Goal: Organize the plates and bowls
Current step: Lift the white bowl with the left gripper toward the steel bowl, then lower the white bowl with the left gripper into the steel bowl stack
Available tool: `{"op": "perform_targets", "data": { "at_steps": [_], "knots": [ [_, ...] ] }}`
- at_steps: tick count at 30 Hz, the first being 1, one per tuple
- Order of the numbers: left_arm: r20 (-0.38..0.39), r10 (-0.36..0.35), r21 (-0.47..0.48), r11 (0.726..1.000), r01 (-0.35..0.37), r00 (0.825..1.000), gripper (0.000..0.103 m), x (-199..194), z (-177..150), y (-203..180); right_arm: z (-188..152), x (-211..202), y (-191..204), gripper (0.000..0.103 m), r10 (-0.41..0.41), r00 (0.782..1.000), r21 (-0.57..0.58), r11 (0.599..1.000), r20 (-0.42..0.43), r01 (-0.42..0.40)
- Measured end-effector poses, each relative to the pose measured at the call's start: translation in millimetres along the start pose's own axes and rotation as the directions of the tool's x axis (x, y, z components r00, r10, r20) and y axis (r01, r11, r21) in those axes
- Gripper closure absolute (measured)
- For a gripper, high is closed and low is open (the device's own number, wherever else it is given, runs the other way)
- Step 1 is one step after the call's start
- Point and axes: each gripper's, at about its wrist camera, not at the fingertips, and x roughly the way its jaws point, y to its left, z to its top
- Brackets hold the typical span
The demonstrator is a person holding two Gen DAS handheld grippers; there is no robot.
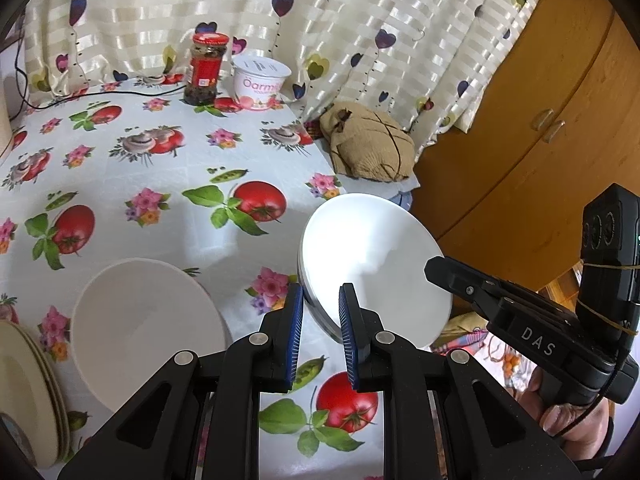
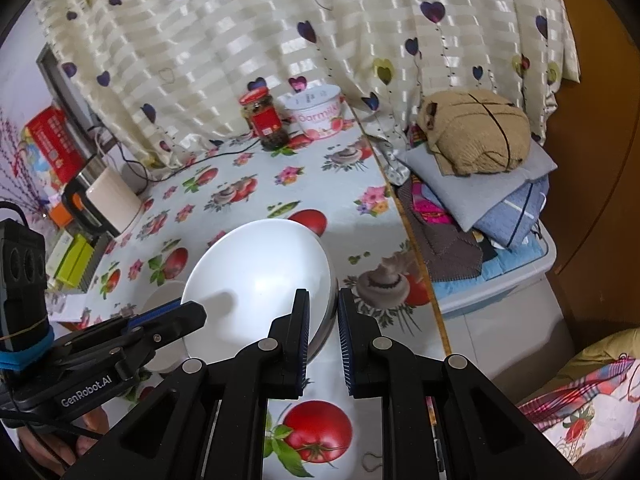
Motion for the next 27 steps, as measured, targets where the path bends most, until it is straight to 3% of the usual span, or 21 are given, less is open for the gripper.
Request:
{"op": "perform_targets", "data": {
  "at_steps": [27],
  "knots": [
    [0.095, 0.067, -0.095, 0.994, -0.058, 0.993, 0.084, -55, -8, 50, 7, 8, 74, 0.089, 0.077, 0.997, -0.127, 0.989, -0.011, -0.078]
  ]
}}
